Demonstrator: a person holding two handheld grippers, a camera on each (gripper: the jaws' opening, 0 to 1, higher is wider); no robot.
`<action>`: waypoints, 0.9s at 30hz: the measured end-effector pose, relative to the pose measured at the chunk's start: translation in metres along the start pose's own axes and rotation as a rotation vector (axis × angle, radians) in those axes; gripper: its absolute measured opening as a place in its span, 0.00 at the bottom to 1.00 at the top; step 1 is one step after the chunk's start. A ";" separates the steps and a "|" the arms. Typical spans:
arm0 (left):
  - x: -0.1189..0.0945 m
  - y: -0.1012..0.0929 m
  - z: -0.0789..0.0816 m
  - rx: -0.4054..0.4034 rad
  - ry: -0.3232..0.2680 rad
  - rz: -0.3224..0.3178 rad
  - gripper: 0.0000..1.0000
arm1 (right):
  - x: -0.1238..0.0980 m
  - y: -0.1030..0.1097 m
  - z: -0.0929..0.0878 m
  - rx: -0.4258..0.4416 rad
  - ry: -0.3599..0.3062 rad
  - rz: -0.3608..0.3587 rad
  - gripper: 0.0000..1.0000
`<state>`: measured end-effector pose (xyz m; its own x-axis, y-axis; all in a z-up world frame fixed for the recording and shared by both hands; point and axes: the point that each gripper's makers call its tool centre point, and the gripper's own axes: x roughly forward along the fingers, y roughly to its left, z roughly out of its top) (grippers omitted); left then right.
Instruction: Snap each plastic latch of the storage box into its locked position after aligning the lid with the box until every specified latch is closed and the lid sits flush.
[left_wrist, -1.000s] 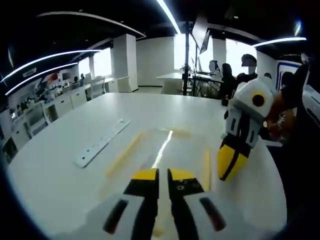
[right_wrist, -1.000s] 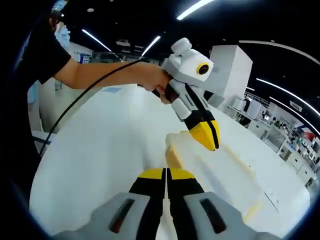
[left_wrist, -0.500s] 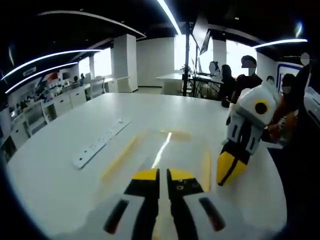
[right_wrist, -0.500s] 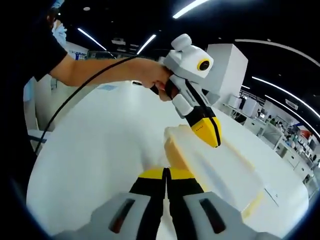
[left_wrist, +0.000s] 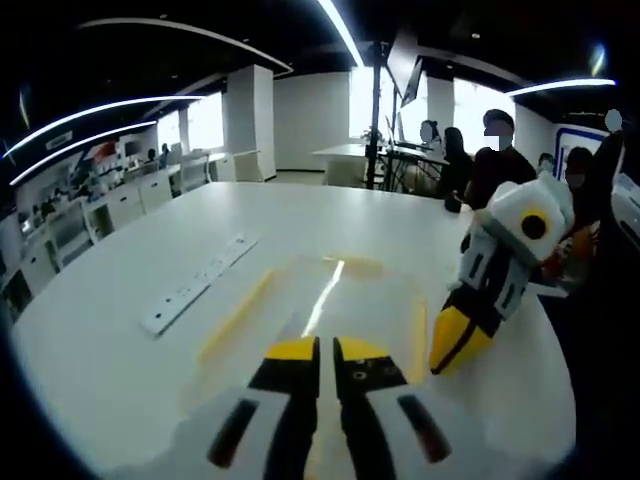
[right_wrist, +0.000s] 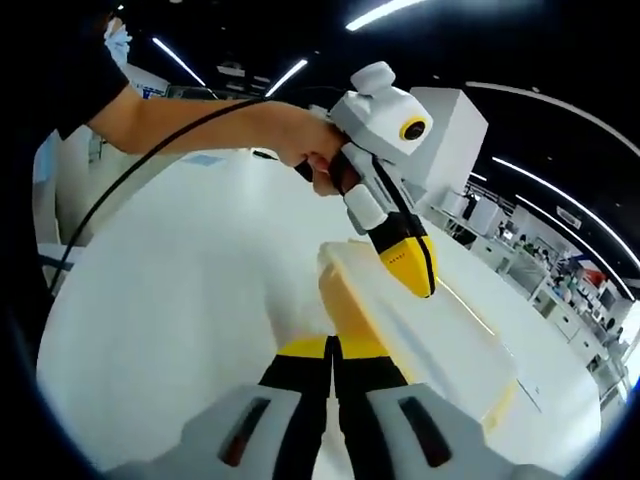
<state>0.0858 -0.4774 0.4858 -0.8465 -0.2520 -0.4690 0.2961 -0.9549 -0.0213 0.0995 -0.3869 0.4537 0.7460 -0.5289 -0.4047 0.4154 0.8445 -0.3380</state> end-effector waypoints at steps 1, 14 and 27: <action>0.000 0.000 -0.001 0.004 0.003 0.001 0.04 | 0.001 -0.001 0.001 -0.001 -0.001 -0.008 0.00; 0.004 -0.003 -0.002 0.018 0.018 -0.016 0.00 | 0.007 -0.003 -0.001 -0.019 0.026 -0.019 0.00; 0.006 -0.003 -0.002 0.050 0.041 -0.008 0.00 | 0.007 -0.004 -0.002 -0.085 0.049 -0.068 0.00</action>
<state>0.0804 -0.4756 0.4815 -0.8295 -0.2384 -0.5050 0.2660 -0.9638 0.0180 0.1024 -0.3937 0.4509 0.6901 -0.5902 -0.4189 0.4174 0.7974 -0.4358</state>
